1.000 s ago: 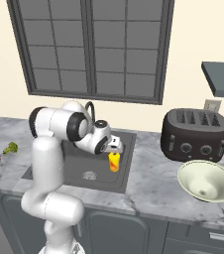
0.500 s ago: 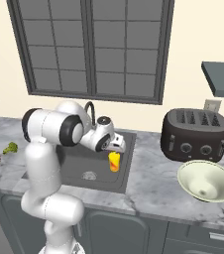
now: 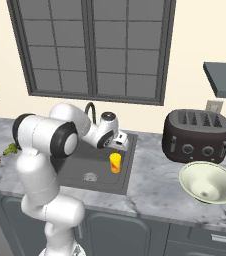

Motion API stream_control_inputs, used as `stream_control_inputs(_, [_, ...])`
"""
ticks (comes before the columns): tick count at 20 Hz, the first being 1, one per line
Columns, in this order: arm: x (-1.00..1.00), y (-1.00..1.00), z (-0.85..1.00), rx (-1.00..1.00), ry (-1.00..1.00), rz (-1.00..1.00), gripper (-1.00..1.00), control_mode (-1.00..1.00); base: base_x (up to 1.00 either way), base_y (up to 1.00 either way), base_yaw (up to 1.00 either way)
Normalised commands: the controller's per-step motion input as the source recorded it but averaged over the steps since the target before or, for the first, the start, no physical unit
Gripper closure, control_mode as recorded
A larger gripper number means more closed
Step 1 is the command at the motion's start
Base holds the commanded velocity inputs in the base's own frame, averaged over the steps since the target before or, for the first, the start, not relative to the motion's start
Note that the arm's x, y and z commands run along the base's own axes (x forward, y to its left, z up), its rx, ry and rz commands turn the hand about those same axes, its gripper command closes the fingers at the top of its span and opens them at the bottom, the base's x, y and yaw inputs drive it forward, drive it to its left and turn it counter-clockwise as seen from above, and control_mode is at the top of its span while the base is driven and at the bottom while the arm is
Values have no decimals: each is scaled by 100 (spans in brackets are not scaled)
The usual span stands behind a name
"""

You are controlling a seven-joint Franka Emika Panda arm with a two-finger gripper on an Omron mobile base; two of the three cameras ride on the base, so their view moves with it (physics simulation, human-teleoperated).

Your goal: Remove the garlic and broccoli from the sink. Then move the bowl and cup from the counter to the sink for washing.

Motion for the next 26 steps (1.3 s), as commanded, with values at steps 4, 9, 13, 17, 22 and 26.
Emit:
stream_control_inputs(4, [-16,-13,38,0,-1,-1,-100,-100,0,0,0])
stream_control_inputs(9, [-17,-13,34,0,0,-4,-100,-100,0,0,0])
stream_control_inputs(13, [-25,-15,28,0,0,-1,-100,-100,0,0,0])
stream_control_inputs(17, [-25,-10,20,-9,-3,0,-100,-100,0,0,0])
stream_control_inputs(22, [-25,-16,20,-8,0,0,-100,-100,0,0,0])
stream_control_inputs(26, [-24,-14,19,-10,0,-1,-100,-100,0,0,0])
